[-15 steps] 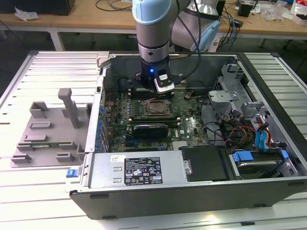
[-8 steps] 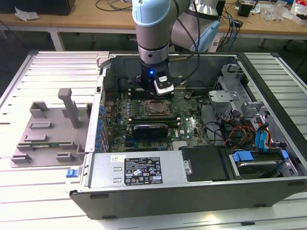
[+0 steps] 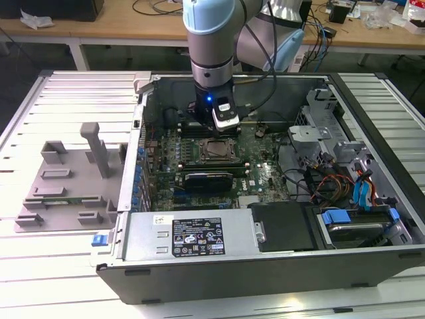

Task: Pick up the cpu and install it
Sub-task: 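Install the first cpu locking lever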

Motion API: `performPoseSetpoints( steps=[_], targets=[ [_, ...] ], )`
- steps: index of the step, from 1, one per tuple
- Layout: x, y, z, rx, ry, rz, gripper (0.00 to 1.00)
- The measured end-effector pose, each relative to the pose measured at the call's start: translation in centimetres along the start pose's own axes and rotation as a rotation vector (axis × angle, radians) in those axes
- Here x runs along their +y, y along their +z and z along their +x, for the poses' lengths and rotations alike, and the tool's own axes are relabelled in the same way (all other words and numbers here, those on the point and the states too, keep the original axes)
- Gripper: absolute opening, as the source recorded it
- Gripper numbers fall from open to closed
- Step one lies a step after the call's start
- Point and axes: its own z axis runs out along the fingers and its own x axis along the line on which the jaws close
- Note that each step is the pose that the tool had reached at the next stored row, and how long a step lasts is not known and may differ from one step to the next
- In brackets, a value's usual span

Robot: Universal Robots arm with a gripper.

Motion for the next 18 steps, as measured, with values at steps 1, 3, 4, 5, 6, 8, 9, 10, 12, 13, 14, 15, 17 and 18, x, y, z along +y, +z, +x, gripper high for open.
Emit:
performPoseSetpoints(
  steps=[1, 3, 4, 5, 6, 8, 9, 10, 12, 13, 14, 15, 17, 18],
  targets=[
    [0.02, -0.01, 0.00, -0.0005, 0.001, 0.0011, 0.11],
    [0.03, -0.05, -0.02, -0.0006, 0.002, 0.0033, 0.11],
    [0.06, -0.13, -0.08, -0.0003, 0.004, 0.0050, 0.11],
    [0.09, -0.31, -0.11, 0.0001, 0.006, 0.0057, 0.11],
    [0.10, -0.35, -0.12, 0.0001, 0.006, 0.0059, 0.11],
    [0.14, -0.35, -0.11, -0.0012, 0.006, 0.0101, 0.11],
    [0.19, -0.35, -0.09, -0.0024, 0.005, 0.0142, 0.11],
    [0.23, -0.35, -0.08, -0.0035, 0.005, 0.0178, 0.11],
    [0.32, -0.34, -0.07, -0.0074, 0.004, 0.0301, 0.11],
    [0.34, -0.36, -0.08, -0.0085, 0.004, 0.0343, 0.11],
    [0.35, -0.37, -0.09, -0.0092, 0.004, 0.0366, 0.11],
    [0.34, -0.37, -0.09, -0.0094, 0.004, 0.0376, 0.11],
    [0.35, -0.39, -0.08, -0.0096, 0.004, 0.0383, 0.11],
    [0.37, -0.44, -0.09, -0.0096, 0.004, 0.0383, 0.11]
  ],
)
